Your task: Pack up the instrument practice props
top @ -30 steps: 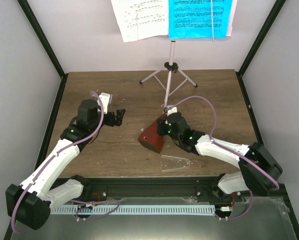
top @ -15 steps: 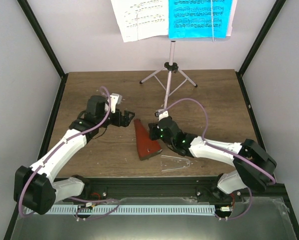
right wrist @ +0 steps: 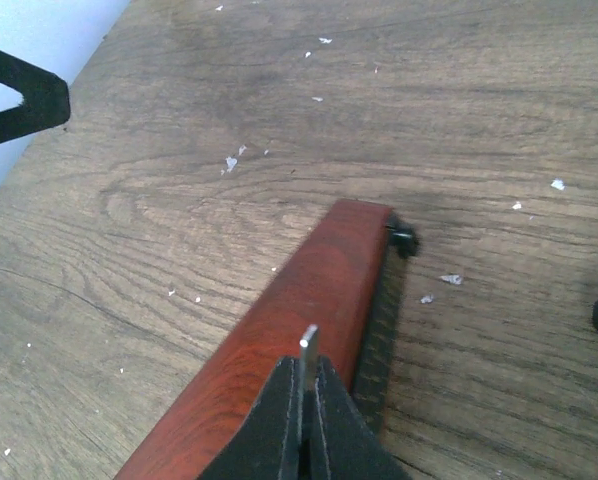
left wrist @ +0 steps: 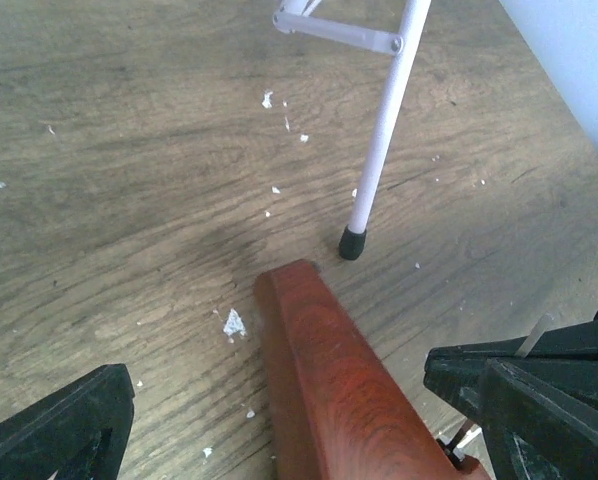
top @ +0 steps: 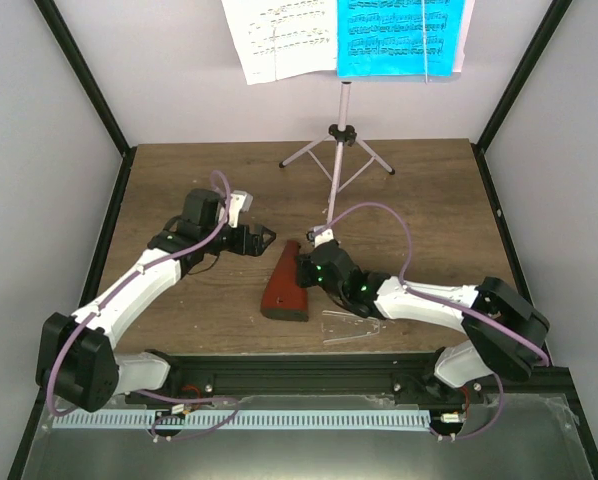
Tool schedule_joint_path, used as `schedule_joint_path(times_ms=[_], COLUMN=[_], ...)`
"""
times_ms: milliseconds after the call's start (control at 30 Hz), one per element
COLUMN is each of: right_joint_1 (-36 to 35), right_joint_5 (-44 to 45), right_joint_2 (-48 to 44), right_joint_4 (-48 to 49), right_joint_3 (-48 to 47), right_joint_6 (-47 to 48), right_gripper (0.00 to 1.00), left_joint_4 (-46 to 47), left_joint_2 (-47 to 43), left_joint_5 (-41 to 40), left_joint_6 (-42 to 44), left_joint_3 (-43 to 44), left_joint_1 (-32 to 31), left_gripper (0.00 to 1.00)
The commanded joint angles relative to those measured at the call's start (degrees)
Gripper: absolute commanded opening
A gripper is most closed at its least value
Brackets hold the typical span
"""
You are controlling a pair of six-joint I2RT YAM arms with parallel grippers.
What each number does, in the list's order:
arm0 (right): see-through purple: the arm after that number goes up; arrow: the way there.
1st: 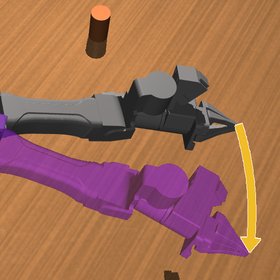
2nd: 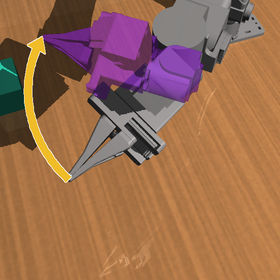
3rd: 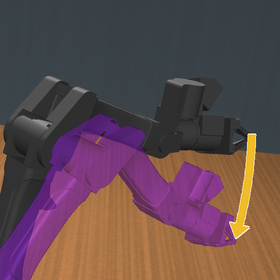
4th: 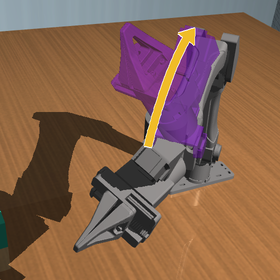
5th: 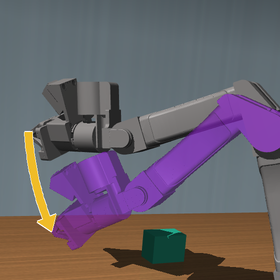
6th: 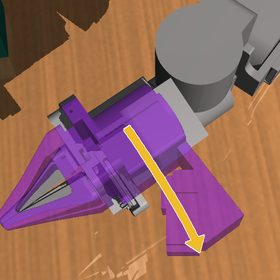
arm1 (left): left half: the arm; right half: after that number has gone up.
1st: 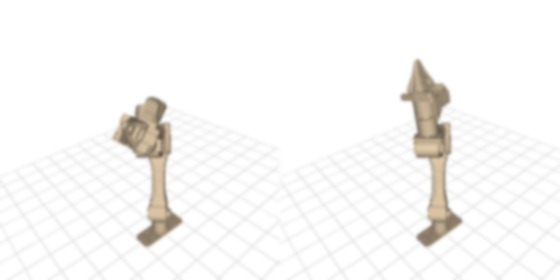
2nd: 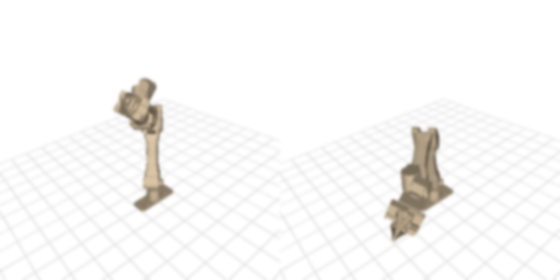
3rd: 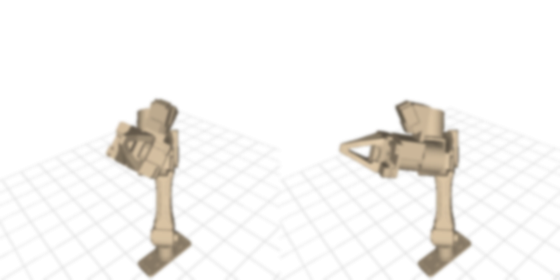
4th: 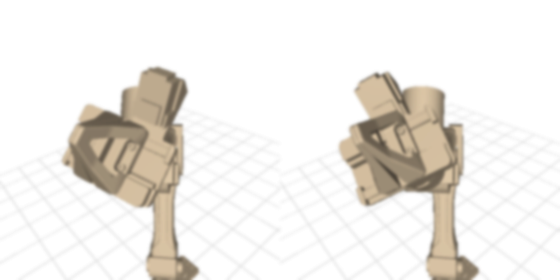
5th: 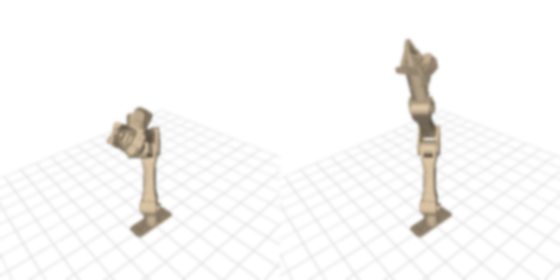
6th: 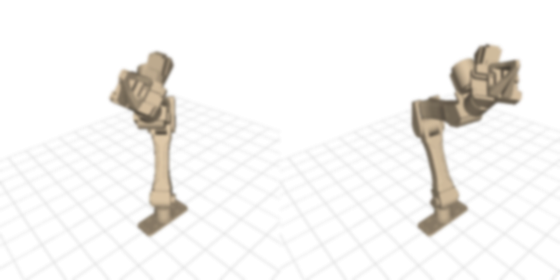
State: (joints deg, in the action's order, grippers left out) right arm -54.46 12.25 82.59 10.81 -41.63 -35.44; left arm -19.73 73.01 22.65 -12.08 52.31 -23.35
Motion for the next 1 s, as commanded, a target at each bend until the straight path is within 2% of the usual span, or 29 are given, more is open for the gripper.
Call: schedule_joint_path(times_ms=[0, 133, 367, 600, 800, 967], right_joint_1=[-1.62, -2.56, -4.35, -5.84, -6.74, -7.5], right_joint_5=[1.15, 1.27, 3.4, 4.92, 5.33, 7.1], right_joint_2=[0.78, 1.22, 3.24, 5.4, 6.24, 6.47], right_joint_4=[4.09, 3.84, 0.84, -1.68, -3.73, -5.19], right_joint_3=[-4.29, -5.25, -8.31, -11.33, -13.79, -14.81], right_joint_6=[-1.47, -1.47, -1.74, -1.69, -2.15, -1.84], right_gripper=[0.01, 0.01, 0.01, 0.01, 0.01, 0.01], left_joint_4=[-0.78, -1.03, -6.62, -8.23, -11.68, -12.49], left_joint_2=[1.89, 3.72, 9.14, 11.49, 14.08, 15.06], left_joint_5=[1.99, 2.61, -2.04, -3.76, -8.51, -8.6], left_joint_6=[-1.34, -1.92, -0.56, -1.11, 0.42, 0.91], left_joint_3=[1.47, 1.64, 4.57, 5.45, 7.32, 7.75], left_joint_1=[-0.89, -1.7, -2.49, -2.95, -3.6, -3.63], left_gripper=[0.95, 0.94, 0.88, 0.85, 0.63, 0.59])
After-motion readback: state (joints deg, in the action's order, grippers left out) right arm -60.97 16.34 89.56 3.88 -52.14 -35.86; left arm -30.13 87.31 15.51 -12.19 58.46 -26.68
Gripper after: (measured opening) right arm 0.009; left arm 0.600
